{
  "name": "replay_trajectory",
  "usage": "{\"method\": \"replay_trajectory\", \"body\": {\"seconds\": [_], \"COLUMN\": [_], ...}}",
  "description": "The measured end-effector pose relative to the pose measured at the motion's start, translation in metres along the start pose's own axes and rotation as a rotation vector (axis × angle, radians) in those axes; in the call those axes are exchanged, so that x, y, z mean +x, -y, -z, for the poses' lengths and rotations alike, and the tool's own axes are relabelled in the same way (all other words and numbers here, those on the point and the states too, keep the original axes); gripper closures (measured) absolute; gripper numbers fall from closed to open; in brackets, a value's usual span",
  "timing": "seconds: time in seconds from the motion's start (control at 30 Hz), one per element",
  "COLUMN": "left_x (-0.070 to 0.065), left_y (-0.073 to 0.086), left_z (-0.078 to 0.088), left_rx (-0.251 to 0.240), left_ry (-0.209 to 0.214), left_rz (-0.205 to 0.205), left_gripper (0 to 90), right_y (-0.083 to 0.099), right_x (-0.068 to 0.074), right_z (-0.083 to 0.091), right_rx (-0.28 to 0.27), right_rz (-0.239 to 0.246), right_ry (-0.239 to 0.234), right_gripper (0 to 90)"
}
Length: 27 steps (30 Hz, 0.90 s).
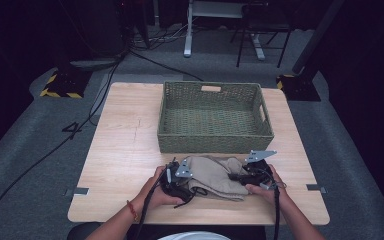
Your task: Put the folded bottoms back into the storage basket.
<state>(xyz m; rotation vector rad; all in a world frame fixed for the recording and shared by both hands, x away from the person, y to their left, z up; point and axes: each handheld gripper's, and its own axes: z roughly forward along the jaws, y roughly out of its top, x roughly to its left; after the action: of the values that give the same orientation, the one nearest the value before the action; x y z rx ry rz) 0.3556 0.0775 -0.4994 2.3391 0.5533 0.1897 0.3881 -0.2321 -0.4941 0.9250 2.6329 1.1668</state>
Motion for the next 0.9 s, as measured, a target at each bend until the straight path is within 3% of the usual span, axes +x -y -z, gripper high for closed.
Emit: {"method": "replay_trajectory", "body": {"seconds": [0.13, 0.27, 0.37, 0.67, 0.9], "left_x": [0.0030, 0.0030, 0.0037, 0.0018, 0.0018], "left_y": [0.0004, 0.0007, 0.0006, 0.0026, 0.0032], "left_z": [0.0020, 0.0029, 0.0033, 0.0037, 0.0041], "left_rx": [-0.017, -0.020, -0.019, -0.031, -0.035], "left_ry": [0.001, -0.002, 0.004, 0.011, 0.026], "left_rz": [-0.007, -0.010, -0.028, -0.029, -0.017], "left_gripper": [51.1, 63.7, 67.9, 77.3, 77.9], "right_y": [-0.0003, 0.0000, -0.0002, 0.0007, 0.0011], "right_x": [0.0010, 0.0034, 0.0038, 0.0042, 0.0036], "right_z": [0.0013, 0.0014, 0.0016, 0.0044, 0.0059], "right_rx": [-0.009, -0.018, -0.018, -0.031, -0.039], "right_rz": [0.029, 0.049, 0.054, 0.072, 0.070], "right_ry": [0.006, 0.016, 0.019, 0.027, 0.022], "right_gripper": [68.3, 70.3, 71.2, 73.0, 73.3]}}
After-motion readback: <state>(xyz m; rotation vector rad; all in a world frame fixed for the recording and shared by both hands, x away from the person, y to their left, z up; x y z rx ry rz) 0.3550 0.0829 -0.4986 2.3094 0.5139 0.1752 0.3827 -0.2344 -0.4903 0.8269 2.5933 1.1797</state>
